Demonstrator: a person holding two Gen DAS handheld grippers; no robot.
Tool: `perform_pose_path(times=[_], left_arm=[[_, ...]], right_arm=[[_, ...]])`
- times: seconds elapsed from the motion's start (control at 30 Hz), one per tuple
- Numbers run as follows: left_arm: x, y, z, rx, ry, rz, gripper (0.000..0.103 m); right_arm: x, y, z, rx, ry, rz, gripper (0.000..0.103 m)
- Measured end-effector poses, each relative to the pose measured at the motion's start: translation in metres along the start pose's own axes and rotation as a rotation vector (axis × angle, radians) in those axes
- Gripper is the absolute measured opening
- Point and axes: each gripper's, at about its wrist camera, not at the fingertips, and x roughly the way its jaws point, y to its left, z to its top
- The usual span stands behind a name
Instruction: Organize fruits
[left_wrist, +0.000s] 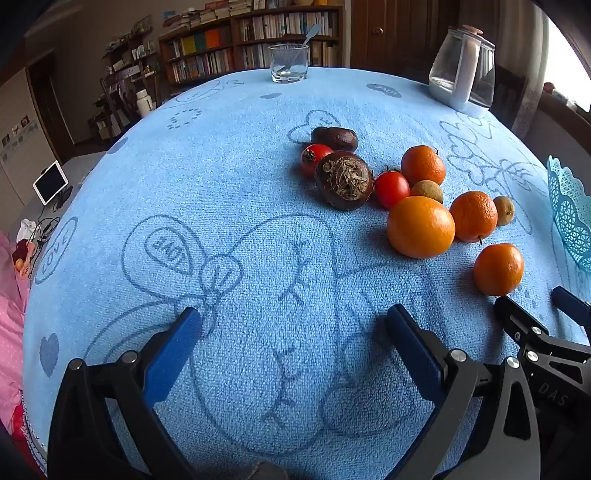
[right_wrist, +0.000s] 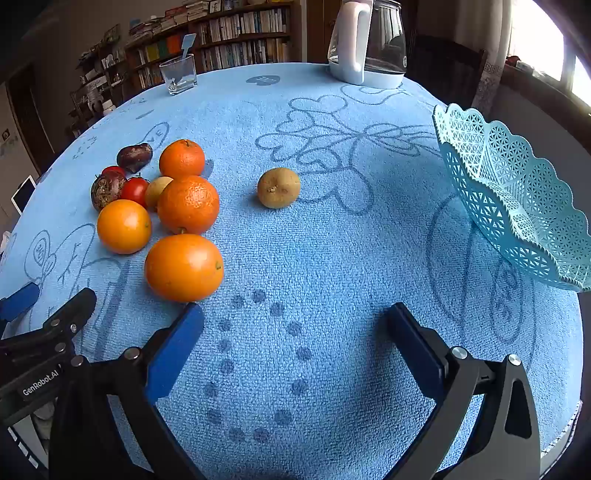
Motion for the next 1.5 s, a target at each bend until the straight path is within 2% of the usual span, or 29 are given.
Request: perform_pose_path(times=[1.5], left_arm=[[0.0029,-0.0006,0.0035,-0.009,0.02,0.007,0.098]], right_arm=[[0.0034,-0.0033,0.0016,-0.013,0.024,0.039,0.101]])
